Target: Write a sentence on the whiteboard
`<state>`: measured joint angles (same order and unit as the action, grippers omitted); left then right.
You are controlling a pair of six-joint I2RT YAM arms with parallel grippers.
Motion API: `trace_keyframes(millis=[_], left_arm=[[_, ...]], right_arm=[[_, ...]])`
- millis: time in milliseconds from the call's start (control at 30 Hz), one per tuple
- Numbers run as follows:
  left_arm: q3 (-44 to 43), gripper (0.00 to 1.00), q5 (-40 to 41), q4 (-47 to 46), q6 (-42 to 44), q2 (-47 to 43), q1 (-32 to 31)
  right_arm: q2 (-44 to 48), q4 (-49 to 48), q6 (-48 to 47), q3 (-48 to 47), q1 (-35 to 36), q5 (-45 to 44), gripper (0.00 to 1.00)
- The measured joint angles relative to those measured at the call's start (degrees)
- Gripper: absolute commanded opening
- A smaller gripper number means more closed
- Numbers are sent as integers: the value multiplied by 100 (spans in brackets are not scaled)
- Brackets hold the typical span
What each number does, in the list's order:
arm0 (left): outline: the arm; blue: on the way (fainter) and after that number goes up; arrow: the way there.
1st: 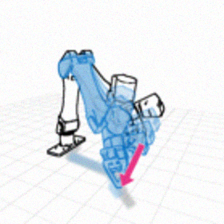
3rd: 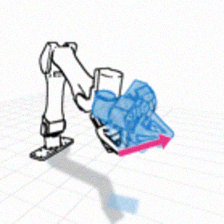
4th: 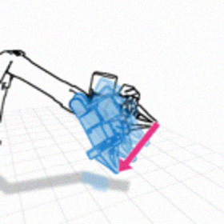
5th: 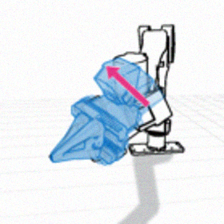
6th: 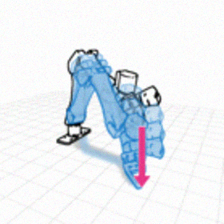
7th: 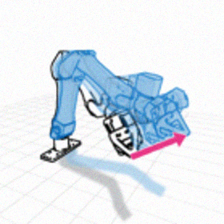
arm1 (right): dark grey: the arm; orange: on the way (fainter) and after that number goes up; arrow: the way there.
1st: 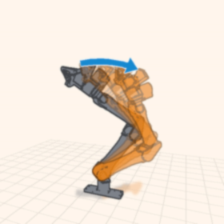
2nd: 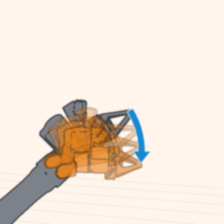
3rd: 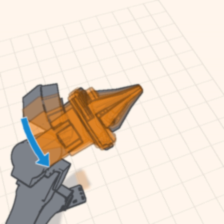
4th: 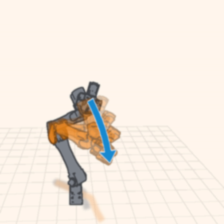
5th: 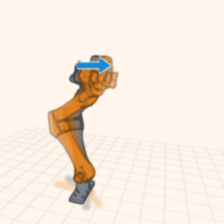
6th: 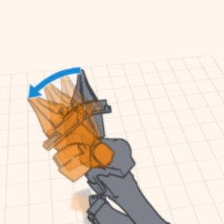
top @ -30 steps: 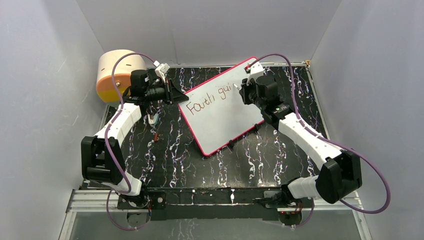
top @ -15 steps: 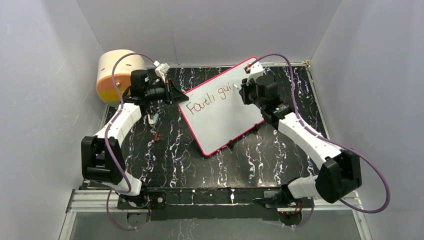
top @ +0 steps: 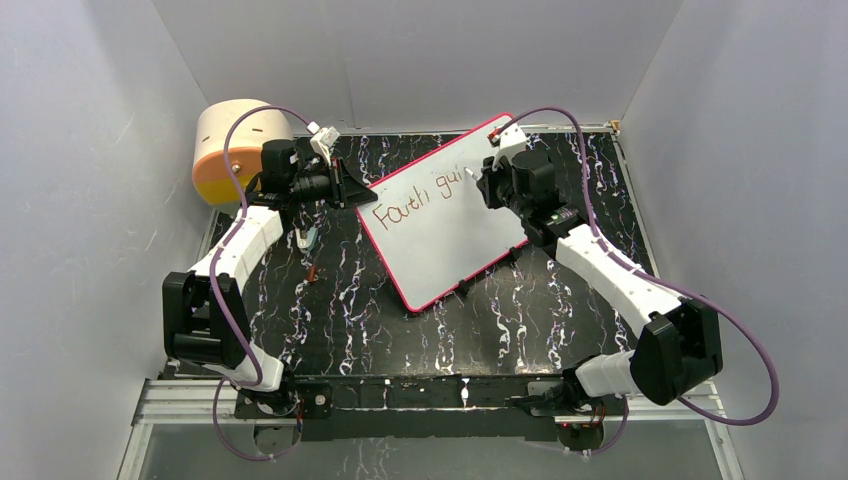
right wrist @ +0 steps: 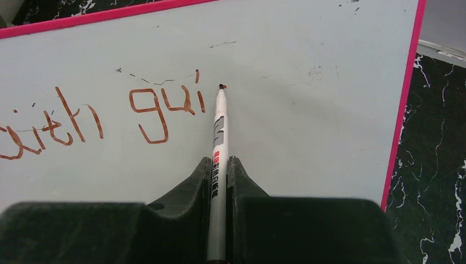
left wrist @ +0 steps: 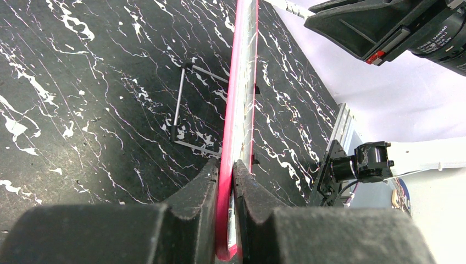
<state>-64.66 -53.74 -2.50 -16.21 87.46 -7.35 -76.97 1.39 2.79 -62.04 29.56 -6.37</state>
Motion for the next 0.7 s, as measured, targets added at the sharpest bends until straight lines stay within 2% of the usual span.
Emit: trace_keyframes(millis=[700], left_arm=[[0,0,9,0,2,0,0]], right_arm=[[20,81,24,0,0,149,0]])
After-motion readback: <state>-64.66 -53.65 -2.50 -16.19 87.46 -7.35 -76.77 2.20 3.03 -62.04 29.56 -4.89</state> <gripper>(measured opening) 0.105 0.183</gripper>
